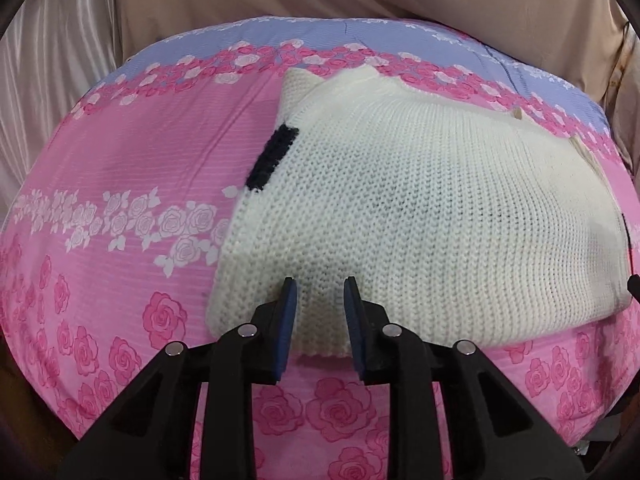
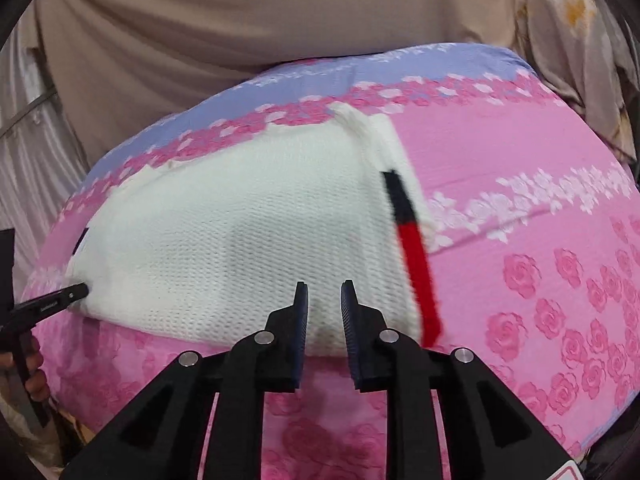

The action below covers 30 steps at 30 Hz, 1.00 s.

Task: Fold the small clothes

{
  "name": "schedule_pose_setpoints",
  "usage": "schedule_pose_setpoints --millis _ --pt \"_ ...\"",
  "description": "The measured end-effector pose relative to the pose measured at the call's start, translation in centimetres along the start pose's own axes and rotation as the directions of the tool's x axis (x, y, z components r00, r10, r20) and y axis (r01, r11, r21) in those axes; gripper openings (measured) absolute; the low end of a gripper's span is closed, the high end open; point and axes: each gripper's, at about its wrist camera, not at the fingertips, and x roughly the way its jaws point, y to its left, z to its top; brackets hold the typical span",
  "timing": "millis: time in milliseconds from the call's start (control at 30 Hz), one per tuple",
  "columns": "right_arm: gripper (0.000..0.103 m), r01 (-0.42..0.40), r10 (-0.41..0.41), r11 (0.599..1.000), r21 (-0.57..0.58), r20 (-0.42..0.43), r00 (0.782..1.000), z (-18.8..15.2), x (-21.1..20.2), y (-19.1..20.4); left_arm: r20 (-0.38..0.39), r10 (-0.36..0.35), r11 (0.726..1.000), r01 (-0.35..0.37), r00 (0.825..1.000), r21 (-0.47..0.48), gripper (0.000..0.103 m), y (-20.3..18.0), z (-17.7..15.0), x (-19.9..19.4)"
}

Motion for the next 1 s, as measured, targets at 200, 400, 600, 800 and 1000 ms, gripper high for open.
schedule_pose_setpoints --millis 200,400,600,800,1000 --pt "0.020 0.051 -0.051 0.998 -0.020 -0.011 0.999 -0.2 0.5 0.8 -0.005 -0.030 0.999 0.030 1.000 -0.036 0.024 1.1 -0.4 -1.0" --pt "0.022 -0.067 0.076 0.990 -0.125 0.069 0.995 4.1 -0.4 6.8 0.097 0.005 0.995 0.005 0.995 -0.099 0.041 3.4 1.4 -3.6" --pt "0.022 -0.111 0.115 0.973 -0.201 0.011 0.993 6.8 4.7 12.9 0.090 0.083 0.985 -0.068 0.992 -0.158 0.041 5.0 3.5 -1.5" --pt "0.023 -0.054 0.049 0.970 -0.237 -0.027 0.998 6.3 9.8 15.0 0.062 0.091 0.981 -0.079 0.994 -0.179 0.041 5.2 4.2 0.3" --pt "0.024 -0.040 0.044 0.964 -0.262 0.009 0.999 5.9 9.8 14.9 0.062 0.100 0.981 -0.088 0.993 -0.173 0.055 4.9 4.7 1.3"
